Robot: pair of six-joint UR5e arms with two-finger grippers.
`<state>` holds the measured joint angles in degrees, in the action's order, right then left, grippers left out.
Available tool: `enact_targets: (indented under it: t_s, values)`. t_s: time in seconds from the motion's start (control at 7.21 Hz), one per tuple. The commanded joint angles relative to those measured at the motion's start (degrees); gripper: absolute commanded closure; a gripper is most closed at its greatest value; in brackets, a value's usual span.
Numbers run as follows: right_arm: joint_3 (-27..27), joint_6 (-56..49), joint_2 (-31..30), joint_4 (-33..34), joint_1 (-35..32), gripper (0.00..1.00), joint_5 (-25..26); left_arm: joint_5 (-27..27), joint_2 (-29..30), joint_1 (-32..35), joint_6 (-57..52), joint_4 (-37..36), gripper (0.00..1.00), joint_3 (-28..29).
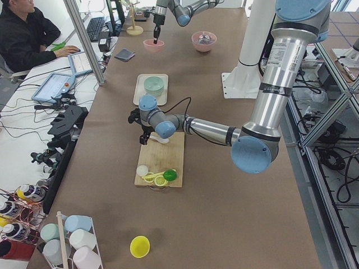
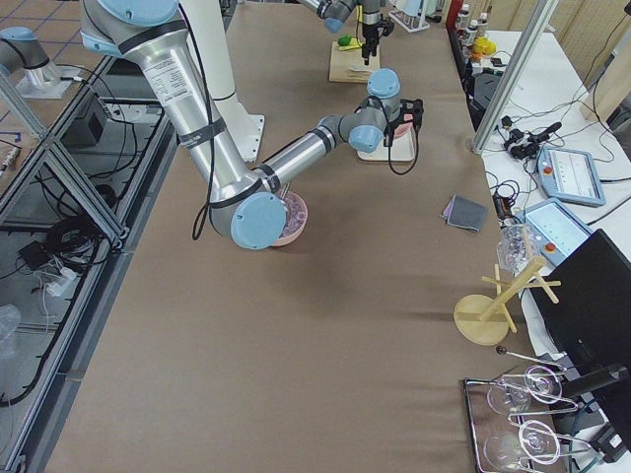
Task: Stack pink bowl on green and place spoon
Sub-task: 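Lift the pink bowl with the right gripper while the left grasps the white spoon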
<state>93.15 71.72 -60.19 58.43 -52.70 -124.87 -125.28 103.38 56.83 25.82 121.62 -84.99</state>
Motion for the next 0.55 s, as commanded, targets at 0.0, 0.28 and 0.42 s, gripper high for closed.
enact_targets:
  t_s: [0.0,0.28,0.42]
  values:
    - [-0.16,0.08,0.24,0.02,-0.21,1.00,0.16,0.04,0.42,-1.72,2.22,0.11,0.17,0.18]
    - [-0.16,0.08,0.24,-0.07,-0.12,1.00,0.16,0.04,0.42,-2.07,2.31,0.11,0.29,0.70]
    - [-0.16,0.08,0.24,-0.07,-0.21,1.00,0.16,0.13,0.42,-2.51,2.31,0.11,0.31,0.71]
